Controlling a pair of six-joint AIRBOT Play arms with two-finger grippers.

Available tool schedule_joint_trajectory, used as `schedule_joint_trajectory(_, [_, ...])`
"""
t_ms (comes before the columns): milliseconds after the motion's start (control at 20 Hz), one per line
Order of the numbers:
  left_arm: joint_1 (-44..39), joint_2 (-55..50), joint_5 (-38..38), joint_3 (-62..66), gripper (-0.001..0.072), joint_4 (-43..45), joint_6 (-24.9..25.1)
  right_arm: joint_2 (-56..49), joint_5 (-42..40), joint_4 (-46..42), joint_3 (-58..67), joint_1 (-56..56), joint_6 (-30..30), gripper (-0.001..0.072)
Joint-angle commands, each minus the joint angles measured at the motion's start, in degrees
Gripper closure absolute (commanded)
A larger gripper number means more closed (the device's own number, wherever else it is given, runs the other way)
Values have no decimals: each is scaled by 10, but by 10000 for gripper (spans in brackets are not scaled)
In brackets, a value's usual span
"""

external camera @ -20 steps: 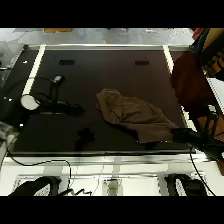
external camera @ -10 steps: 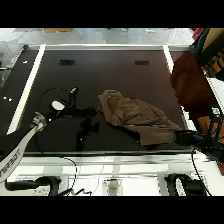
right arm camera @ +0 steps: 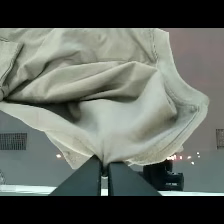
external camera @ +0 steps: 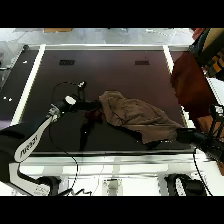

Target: Fold the clothes and pants, and hang the long-sleeved shirts on hangers.

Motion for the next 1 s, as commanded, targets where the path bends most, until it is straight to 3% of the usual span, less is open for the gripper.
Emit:
schedule_joint_trajectory(0, [-11, -14, 1, 13, 696, 18, 2, 0, -2, 0, 1, 0, 2, 695])
schedule_joint_trajectory(200, [-9, -11, -41, 15, 693, 24, 6, 0, -3, 0, 1, 0, 2, 695])
schedule_joint_trajectory(400, [18, 44, -111, 47, 695, 131, 5, 0, -89, -22, 1, 0, 12, 696])
schedule_joint_trajectory(650, [99, 232, -128, 68, 694, 184, 5, -21, -253, -100, 16, -1, 65, 696])
schedule_joint_trajectory(950, [232, 482, -128, 68, 695, 184, 5, -71, -253, -128, 142, 0, 68, 696])
